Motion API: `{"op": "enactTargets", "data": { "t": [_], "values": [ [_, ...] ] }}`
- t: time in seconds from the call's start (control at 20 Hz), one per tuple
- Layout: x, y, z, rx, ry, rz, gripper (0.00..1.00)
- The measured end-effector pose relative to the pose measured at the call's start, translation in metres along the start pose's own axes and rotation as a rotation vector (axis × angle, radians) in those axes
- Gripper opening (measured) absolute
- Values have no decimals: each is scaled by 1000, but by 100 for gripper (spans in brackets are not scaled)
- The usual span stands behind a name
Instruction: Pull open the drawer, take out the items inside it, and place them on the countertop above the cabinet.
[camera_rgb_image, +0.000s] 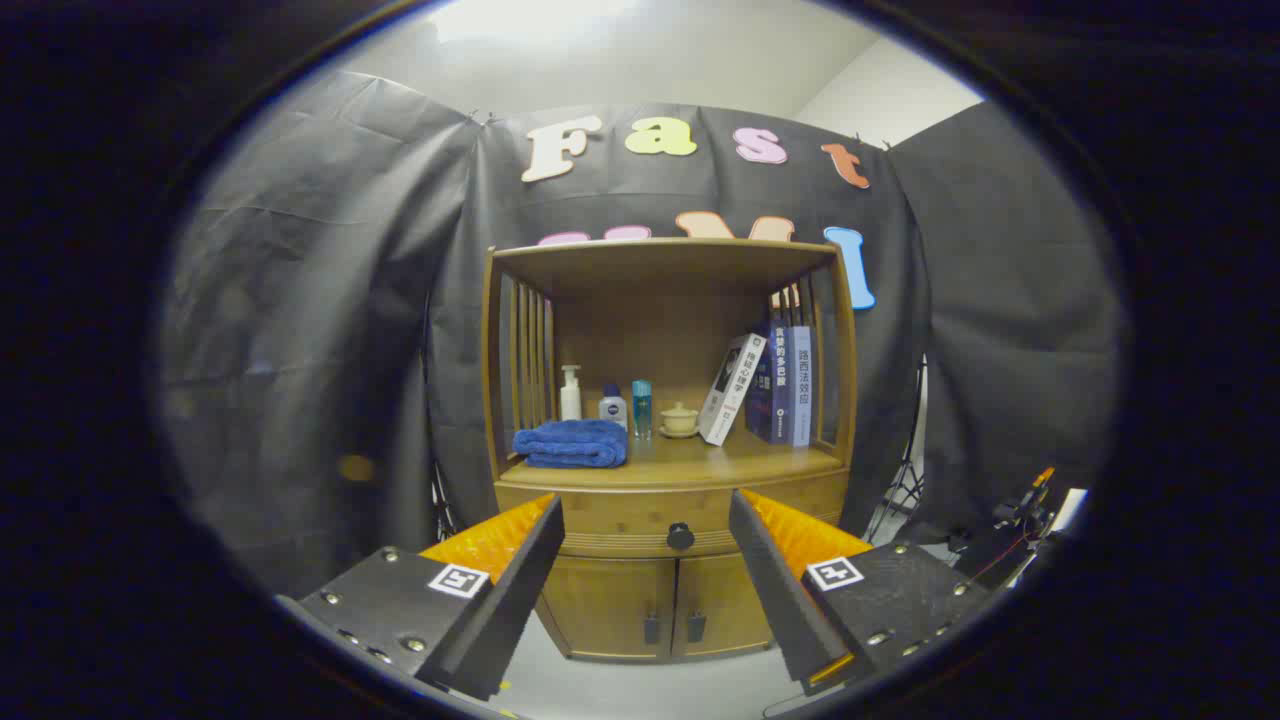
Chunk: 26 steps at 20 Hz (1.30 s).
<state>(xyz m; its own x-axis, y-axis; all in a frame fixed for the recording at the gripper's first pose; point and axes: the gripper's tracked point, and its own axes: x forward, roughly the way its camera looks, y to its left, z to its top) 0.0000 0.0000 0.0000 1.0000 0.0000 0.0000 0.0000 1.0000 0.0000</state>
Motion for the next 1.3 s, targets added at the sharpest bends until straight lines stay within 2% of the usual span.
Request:
{"op": "enactTargets", "data": {
  "t": [0.7, 1.0, 1.3],
  "values": [
    [15, -12, -6, 21, -42, -27, 100],
    [48, -18, -38, 18, -10, -32, 100],
    [105, -28, -89, -10, 53, -40, 100]
  ]
}}
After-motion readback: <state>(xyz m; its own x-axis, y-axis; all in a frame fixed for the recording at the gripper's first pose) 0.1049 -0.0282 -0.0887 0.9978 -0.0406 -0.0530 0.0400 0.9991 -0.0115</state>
